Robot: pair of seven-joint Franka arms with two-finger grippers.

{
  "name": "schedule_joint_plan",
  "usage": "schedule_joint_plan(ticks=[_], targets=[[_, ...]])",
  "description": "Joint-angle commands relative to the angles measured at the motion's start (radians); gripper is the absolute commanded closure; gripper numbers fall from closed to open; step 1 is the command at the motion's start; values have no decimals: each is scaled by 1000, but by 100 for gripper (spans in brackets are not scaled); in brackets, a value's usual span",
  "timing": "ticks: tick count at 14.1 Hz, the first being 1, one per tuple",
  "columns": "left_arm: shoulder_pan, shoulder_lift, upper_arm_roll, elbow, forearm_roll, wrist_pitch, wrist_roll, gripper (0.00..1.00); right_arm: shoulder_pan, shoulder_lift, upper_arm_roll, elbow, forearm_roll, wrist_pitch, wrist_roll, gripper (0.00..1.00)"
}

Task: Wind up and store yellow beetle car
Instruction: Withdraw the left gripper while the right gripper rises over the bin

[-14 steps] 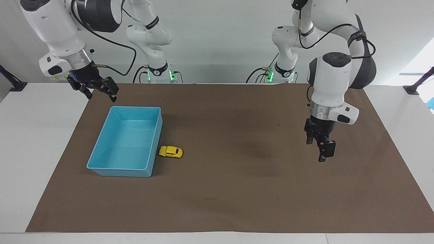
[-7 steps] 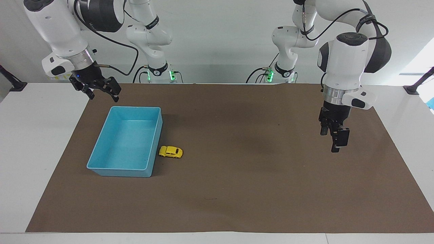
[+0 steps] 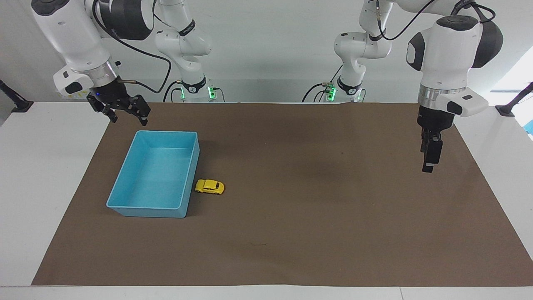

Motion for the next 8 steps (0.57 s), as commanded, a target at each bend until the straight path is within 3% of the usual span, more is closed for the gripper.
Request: schedule_joint_plan(ticks=[1,8], targets=[[21,-12,-13,11,8,-53,149,0,-10,47,27,52,-4,11,13,0],[47,-20,-11,20,-74,-148,537,0,68,85,33,42,1,132,228,0]])
